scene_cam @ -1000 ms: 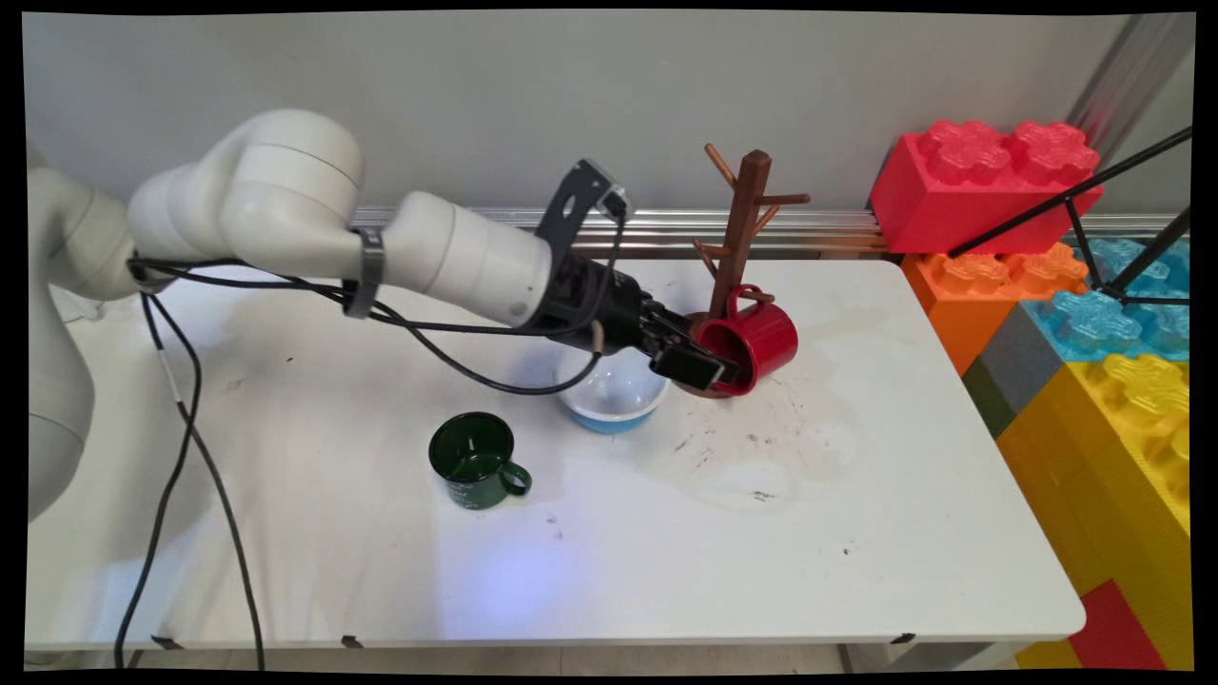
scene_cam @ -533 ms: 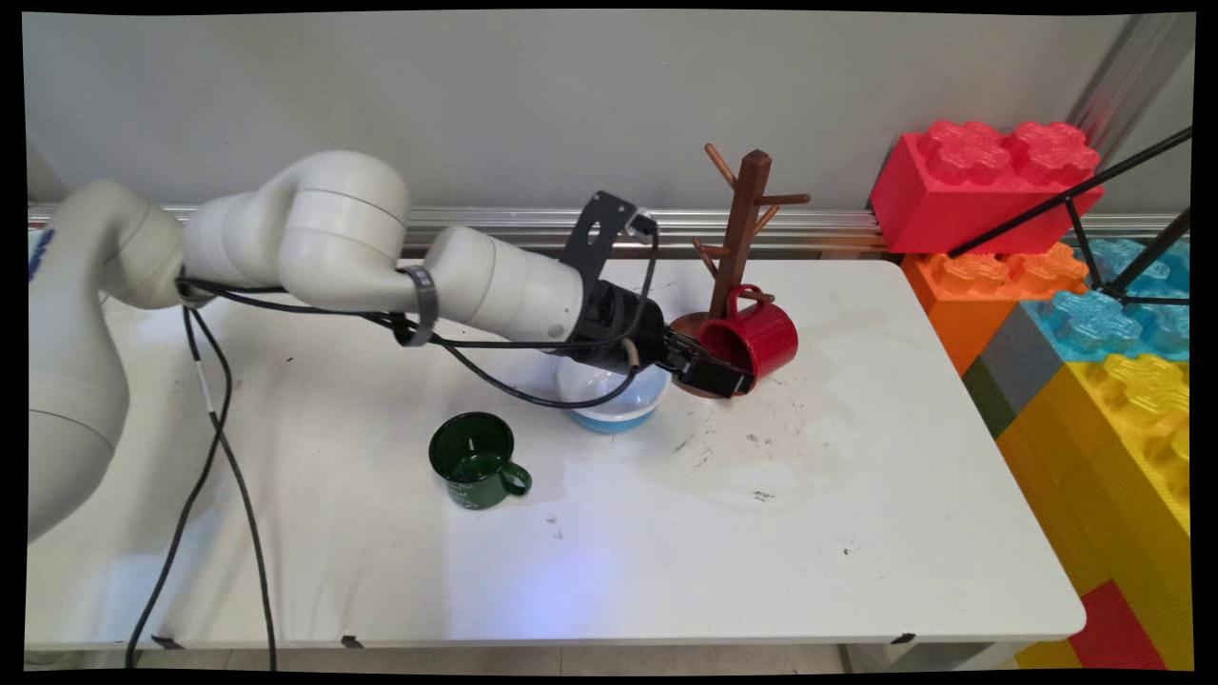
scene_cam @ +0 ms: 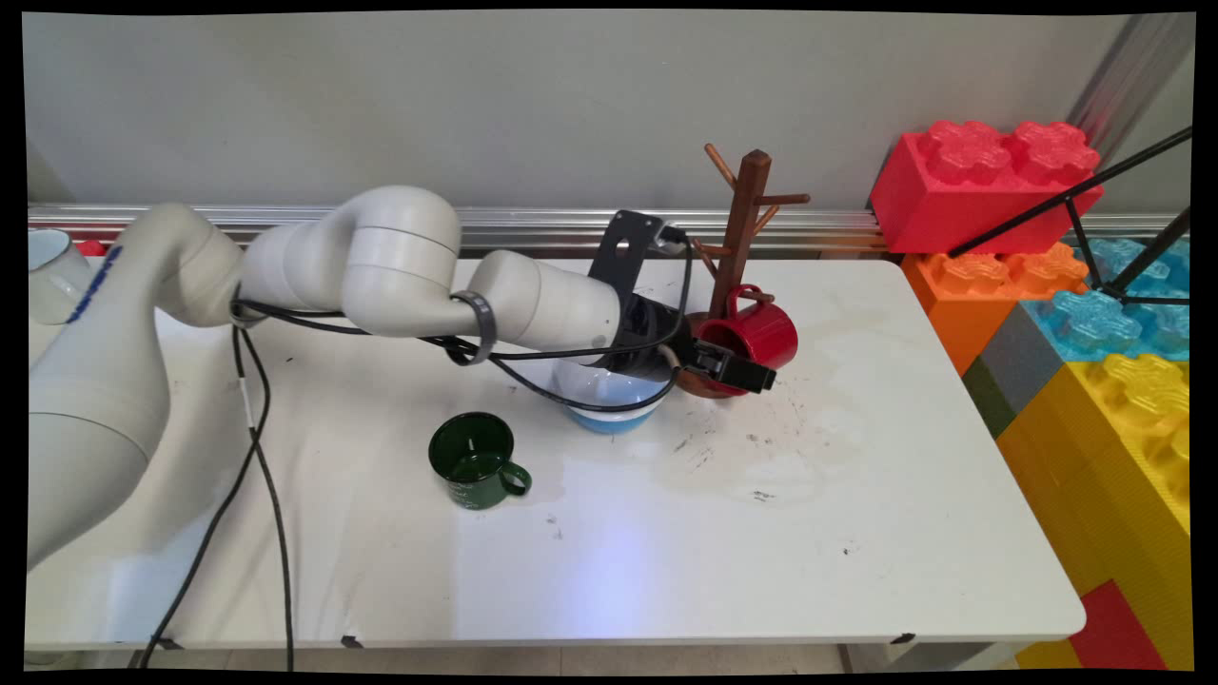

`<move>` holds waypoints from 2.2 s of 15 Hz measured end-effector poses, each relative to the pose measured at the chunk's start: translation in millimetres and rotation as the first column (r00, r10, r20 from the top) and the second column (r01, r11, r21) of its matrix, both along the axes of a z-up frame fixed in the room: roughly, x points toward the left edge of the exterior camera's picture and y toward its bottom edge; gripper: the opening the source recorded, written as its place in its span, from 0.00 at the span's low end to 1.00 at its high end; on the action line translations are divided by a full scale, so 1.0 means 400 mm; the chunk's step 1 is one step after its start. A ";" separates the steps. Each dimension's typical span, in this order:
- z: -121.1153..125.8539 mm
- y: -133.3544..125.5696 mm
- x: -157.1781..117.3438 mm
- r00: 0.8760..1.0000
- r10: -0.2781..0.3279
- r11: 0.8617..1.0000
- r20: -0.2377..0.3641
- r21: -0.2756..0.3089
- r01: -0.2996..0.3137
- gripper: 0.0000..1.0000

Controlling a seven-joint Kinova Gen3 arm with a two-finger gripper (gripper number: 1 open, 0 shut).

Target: Pick up the red mug from the rack, then place the picked object on the table

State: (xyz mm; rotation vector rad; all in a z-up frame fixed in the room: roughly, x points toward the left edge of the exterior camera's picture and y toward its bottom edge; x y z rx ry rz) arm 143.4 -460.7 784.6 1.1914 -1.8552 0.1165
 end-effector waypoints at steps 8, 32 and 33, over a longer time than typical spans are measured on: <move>-0.048 -0.038 -0.049 0.996 0.079 0.997 -0.045 0.024 -0.078 1.00; -0.080 -0.089 -0.105 0.974 0.190 0.981 -0.120 0.060 -0.184 0.00; -0.080 -0.089 -0.105 0.974 0.191 0.981 -0.121 0.061 -0.185 0.00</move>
